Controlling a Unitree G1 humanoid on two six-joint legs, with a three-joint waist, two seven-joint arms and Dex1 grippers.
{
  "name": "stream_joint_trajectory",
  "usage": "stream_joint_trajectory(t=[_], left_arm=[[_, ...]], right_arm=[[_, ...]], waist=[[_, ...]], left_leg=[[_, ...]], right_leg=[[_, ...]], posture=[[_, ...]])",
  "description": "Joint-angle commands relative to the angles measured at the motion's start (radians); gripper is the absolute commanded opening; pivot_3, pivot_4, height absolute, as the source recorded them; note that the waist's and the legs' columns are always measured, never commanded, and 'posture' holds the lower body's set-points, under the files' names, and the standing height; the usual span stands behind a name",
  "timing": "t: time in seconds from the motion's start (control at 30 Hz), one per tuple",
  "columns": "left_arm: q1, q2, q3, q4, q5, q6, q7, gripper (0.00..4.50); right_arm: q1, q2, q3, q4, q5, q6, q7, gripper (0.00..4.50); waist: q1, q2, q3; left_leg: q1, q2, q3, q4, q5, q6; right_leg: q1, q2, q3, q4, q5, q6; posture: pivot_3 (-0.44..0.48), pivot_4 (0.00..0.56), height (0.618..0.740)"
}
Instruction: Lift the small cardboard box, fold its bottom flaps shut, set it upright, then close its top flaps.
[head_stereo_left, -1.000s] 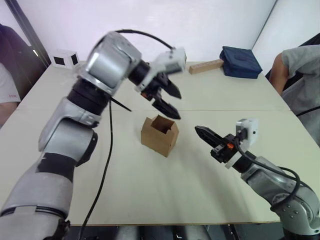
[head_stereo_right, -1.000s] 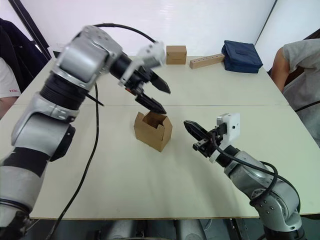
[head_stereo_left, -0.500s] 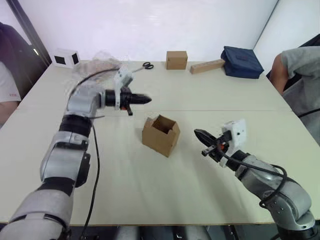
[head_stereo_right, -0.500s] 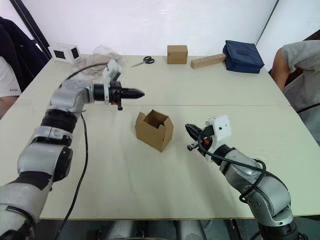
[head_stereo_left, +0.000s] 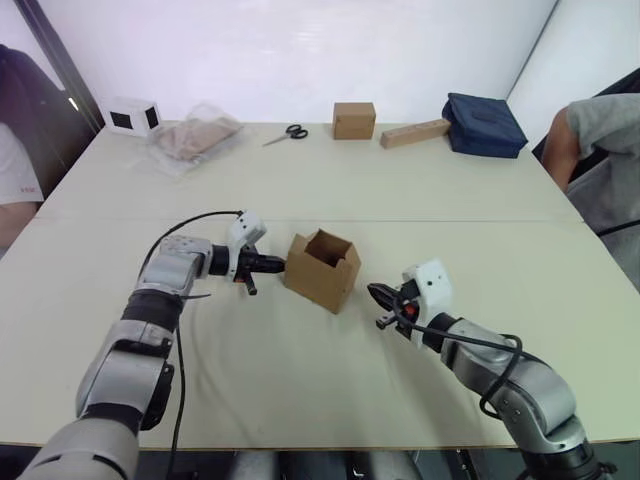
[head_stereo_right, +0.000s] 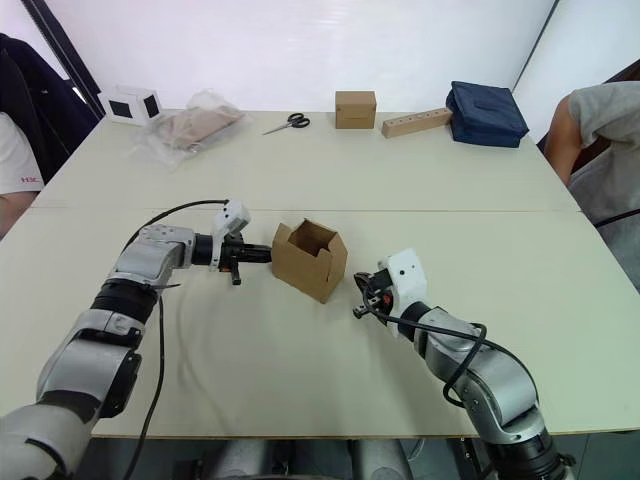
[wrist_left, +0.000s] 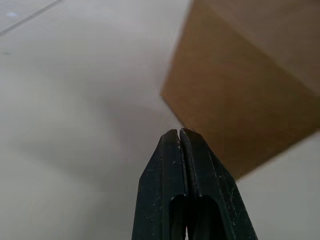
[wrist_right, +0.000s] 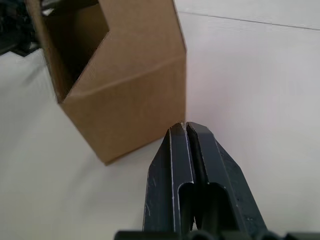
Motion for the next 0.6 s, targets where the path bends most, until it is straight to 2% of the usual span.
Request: stream_joint_trajectory(t=[0.03, 0.13, 0.3, 0.47, 0.6], left_arm=[[0.020, 0.013, -0.007, -0.114, -0.035, 0.076, -0.028, 0.02], [0.042, 0.034, -0.017, -0.203, -0.068, 0.176, -0.057, 0.02], [0.072, 0.045, -0.023, -0.272, -0.081, 0.214, -0.044, 0.02], [0.125, 0.080, -0.059, -0.409, -0.129, 0.325, -0.089, 0.02], [0.142, 0.104, -0.075, -0.453, -0.149, 0.354, -0.103, 0.02]], right_arm=[[0.003, 0.008, -0.011, -0.010, -0.007, -0.011, 0.037, 0.00], [0.012, -0.006, -0.020, -0.010, -0.017, -0.007, 0.065, 0.00], [0.007, -0.007, -0.041, -0.011, -0.013, 0.005, 0.092, 0.00], [0.020, -0.027, -0.070, -0.027, -0.002, 0.027, 0.130, 0.00], [0.025, -0.027, -0.084, -0.049, 0.018, 0.045, 0.155, 0.00]], waist=[[0.000, 0.000, 0.000], [0.001, 0.000, 0.000], [0.000, 0.000, 0.000], [-0.001, 0.000, 0.000], [0.000, 0.000, 0.000]], left_leg=[[0.000, 0.000, 0.000, 0.000, 0.000, 0.000], [0.000, 0.000, -0.001, 0.000, 0.000, 0.000], [0.000, 0.000, -0.001, 0.000, 0.000, 0.000], [0.001, 0.000, 0.000, 0.000, 0.000, 0.000], [0.001, 0.000, -0.001, 0.000, 0.000, 0.000]], right_leg=[[0.000, 0.000, 0.000, 0.000, 0.000, 0.000], [0.001, 0.000, 0.000, 0.000, 0.000, 0.000], [0.001, 0.000, 0.000, 0.000, 0.000, 0.000], [0.001, 0.000, 0.000, 0.000, 0.000, -0.001], [0.001, 0.000, 0.000, 0.000, 0.000, -0.001]], posture=[[0.000, 0.150, 0.740], [0.000, 0.150, 0.740], [0.000, 0.150, 0.740], [0.000, 0.150, 0.740], [0.000, 0.150, 0.740]])
